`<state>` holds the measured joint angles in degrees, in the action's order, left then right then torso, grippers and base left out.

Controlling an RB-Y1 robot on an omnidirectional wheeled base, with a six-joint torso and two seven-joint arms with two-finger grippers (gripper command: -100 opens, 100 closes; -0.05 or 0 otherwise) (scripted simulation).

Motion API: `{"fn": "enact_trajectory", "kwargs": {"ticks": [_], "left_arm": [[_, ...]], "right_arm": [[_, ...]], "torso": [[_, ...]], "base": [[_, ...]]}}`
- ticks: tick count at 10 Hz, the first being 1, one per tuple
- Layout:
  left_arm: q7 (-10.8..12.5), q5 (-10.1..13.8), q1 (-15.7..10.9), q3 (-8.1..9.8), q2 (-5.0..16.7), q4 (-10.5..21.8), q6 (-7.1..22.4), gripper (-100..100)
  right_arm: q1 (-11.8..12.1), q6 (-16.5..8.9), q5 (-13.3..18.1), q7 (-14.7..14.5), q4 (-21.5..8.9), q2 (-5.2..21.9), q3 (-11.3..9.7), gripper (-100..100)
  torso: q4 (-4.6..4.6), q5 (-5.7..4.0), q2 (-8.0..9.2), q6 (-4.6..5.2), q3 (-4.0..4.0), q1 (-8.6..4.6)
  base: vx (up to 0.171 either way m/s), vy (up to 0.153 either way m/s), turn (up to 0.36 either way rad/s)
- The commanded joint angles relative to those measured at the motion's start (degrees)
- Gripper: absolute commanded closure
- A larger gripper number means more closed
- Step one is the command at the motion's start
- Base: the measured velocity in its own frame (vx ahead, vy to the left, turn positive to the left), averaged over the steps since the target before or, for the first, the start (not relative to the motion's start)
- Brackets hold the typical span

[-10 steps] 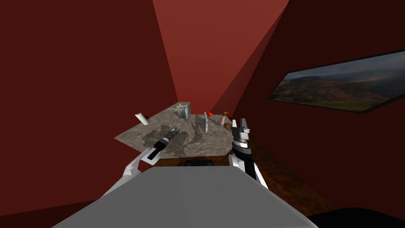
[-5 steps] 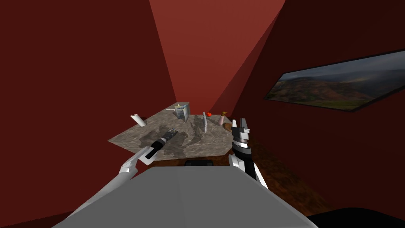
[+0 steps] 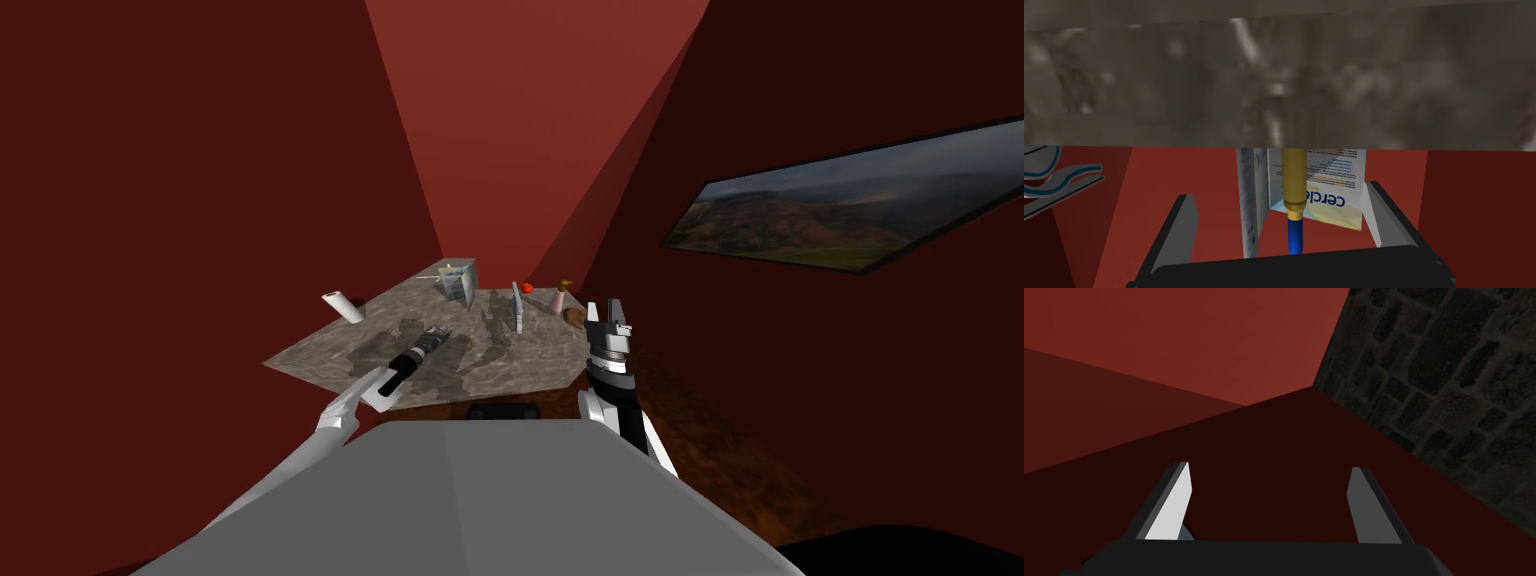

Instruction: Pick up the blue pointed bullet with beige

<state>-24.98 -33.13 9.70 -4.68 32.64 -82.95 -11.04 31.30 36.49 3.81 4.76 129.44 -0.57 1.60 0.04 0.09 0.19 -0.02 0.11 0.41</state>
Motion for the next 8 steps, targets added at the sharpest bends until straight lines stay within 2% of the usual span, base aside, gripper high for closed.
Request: {"fn": "enact_trajectory", "kwargs": {"ticks": [1,2,3,4,5,6,7,8], "left_arm": [[1.7,-2.9,-2.5,-0.55,-2.9,1.2,2.9,-100],[1.7,-4.5,-2.5,-0.55,-3.6,1.2,3.7,-100],[3.1,-6.2,-4.7,-0.99,-5.7,2.3,5.8,-100],[3.1,-7.9,-4.7,-0.99,-6.8,2.3,6.8,-100],[3.1,-8.5,-4.7,-0.99,-6.8,2.3,6.8,-100],[4.6,-10.7,-6.9,-1.43,-9.3,3.5,9.5,-100],[4.6,-12.3,-6.9,-1.43,-9.9,3.5,9.9,-100],[6.0,-14.0,-9.1,-1.88,-11.9,4.6,12.3,-100]], "right_arm": [[0.0,0.0,0.0,0.0,0.0,0.0,0.0,0],[0.0,0.0,0.0,0.0,0.0,0.0,0.0,0],[0.0,0.0,0.0,0.0,0.0,0.0,0.0,0],[0.0,0.0,0.0,0.0,0.0,0.0,0.0,0],[0.0,0.0,0.0,0.0,0.0,0.0,0.0,0],[0.0,0.0,0.0,0.0,0.0,0.0,0.0,0],[0.0,0.0,0.0,0.0,0.0,0.0,0.0,0],[0.0,0.0,0.0,0.0,0.0,0.0,0.0,0]], "torso": [[0.00,0.00,0.00,0.00,0.00,0.00],[0.02,0.05,0.11,0.03,0.06,0.26],[0.02,0.06,0.10,-0.02,0.06,0.21],[0.02,0.07,0.07,0.01,0.05,0.34],[0.01,0.06,0.02,-0.02,0.02,0.19],[-0.02,-0.01,-0.10,-0.03,-0.05,-0.16],[-0.02,-0.03,-0.11,0.03,-0.06,-0.11],[-0.01,-0.01,-0.03,-0.02,-0.02,-0.06]], "base": [[-0.094,0.198,-0.183],[-0.078,0.169,-0.105],[-0.071,0.204,-0.142],[-0.057,0.158,-0.116],[-0.019,0.046,0.009],[-0.030,0.085,-0.154],[-0.063,0.104,-0.097],[-0.105,0.147,-0.152]]}}
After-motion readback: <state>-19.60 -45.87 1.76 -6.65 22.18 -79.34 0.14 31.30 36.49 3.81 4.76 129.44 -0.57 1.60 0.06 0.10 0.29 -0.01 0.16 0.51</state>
